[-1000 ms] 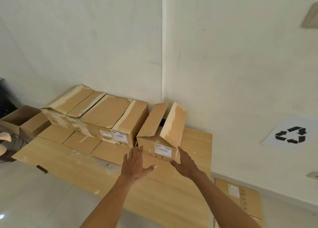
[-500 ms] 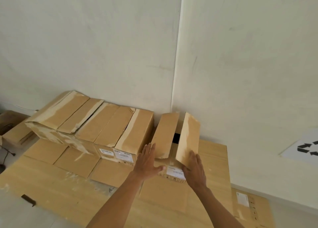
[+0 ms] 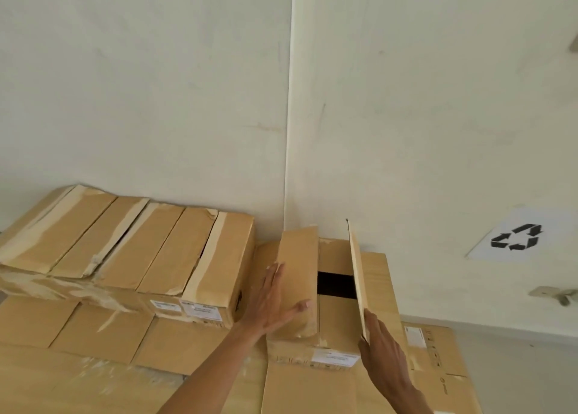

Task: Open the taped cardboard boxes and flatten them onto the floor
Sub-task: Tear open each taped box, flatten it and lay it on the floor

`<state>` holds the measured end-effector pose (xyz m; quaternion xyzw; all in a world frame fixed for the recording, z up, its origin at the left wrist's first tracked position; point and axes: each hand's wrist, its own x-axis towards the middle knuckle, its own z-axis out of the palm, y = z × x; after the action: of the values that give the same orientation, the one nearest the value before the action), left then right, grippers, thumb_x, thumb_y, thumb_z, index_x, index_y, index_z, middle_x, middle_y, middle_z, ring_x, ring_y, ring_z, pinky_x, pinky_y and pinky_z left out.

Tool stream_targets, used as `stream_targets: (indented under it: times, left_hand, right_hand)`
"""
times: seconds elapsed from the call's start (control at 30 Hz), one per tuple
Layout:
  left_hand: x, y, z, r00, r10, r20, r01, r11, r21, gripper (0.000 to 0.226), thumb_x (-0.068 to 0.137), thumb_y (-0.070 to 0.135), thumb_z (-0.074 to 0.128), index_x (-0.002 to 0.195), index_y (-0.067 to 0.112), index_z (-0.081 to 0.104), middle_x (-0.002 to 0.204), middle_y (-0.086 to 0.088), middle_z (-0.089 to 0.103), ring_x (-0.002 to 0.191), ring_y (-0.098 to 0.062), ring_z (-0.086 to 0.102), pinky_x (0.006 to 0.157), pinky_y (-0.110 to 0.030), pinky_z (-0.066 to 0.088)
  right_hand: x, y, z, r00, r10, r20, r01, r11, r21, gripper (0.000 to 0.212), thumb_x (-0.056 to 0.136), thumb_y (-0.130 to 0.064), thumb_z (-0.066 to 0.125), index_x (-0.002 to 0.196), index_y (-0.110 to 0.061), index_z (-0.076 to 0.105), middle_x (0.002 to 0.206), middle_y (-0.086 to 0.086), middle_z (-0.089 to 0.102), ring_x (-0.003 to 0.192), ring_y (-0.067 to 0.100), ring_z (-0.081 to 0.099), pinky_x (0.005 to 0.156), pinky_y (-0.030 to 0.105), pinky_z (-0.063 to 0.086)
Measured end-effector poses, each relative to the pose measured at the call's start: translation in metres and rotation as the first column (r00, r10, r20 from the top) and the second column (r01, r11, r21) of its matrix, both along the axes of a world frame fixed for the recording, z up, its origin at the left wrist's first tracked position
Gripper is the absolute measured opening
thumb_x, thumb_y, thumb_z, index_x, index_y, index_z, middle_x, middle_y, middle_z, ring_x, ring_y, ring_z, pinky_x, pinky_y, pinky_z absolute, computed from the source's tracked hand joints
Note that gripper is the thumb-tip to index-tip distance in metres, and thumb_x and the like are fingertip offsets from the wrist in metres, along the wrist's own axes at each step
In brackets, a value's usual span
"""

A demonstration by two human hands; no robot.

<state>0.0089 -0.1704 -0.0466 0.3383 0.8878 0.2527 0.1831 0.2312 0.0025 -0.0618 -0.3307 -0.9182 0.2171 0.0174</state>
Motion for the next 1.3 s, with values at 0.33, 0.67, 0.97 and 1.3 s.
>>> stream_targets:
  times: [0.33,0.67,0.97,1.3]
  left_hand:
    - [0.029,0.058,0.016,0.971,0.023,0.238,0.012,0.989,-0.147,0.15,0.057,0.097,0.057,0.155,0.021,-0.027,0.163,-0.003,-0.031,0.153,-0.028,-0.018,0.121,-0.062,0.016]
    - [0.057,0.085,0.036,0.889,-0.088,0.449,0.104,0.995,-0.011,0.094,0.093,0.056,0.035,0.154,0.023,-0.029,0.162,0.002,-0.035,0.151,-0.03,-0.025,0.123,-0.057,-0.001]
    - [0.037,0.054,0.044,0.897,0.069,0.436,-0.196,0.948,0.252,0.053,0.105,0.018,0.045,0.154,0.027,0.027,0.138,0.004,0.053,0.097,-0.008,0.063,0.081,-0.019,0.05]
    - [0.01,0.003,0.009,0.798,0.446,0.405,-0.539,0.829,0.15,0.034,0.098,0.02,0.062,0.13,0.012,0.055,0.109,-0.002,0.06,0.107,-0.025,0.061,0.089,-0.035,0.049]
  right_hand:
    - [0.033,0.008,0.016,0.995,-0.092,0.032,0.092,0.996,-0.021,0.069,0.094,-0.01,0.05,0.152,-0.031,0.02,0.146,-0.003,0.05,0.083,0.017,0.066,0.058,0.026,0.053]
    - [0.066,0.038,0.015,0.946,-0.302,-0.116,0.26,0.924,-0.28,0.062,0.094,-0.004,0.054,0.151,-0.02,0.039,0.103,-0.002,0.071,0.078,0.018,0.069,0.064,0.038,0.059]
    - [0.081,0.07,-0.01,0.469,-0.868,-0.16,0.696,0.475,-0.538,0.125,0.064,-0.026,0.095,0.157,-0.013,0.013,0.155,0.023,0.033,0.143,0.042,0.034,0.113,0.057,0.037]
    - [-0.014,0.046,-0.002,0.96,0.193,0.201,-0.242,0.936,0.257,0.063,0.103,-0.058,0.016,0.154,-0.027,0.036,0.159,-0.001,0.041,0.152,0.019,0.027,0.122,0.057,-0.01]
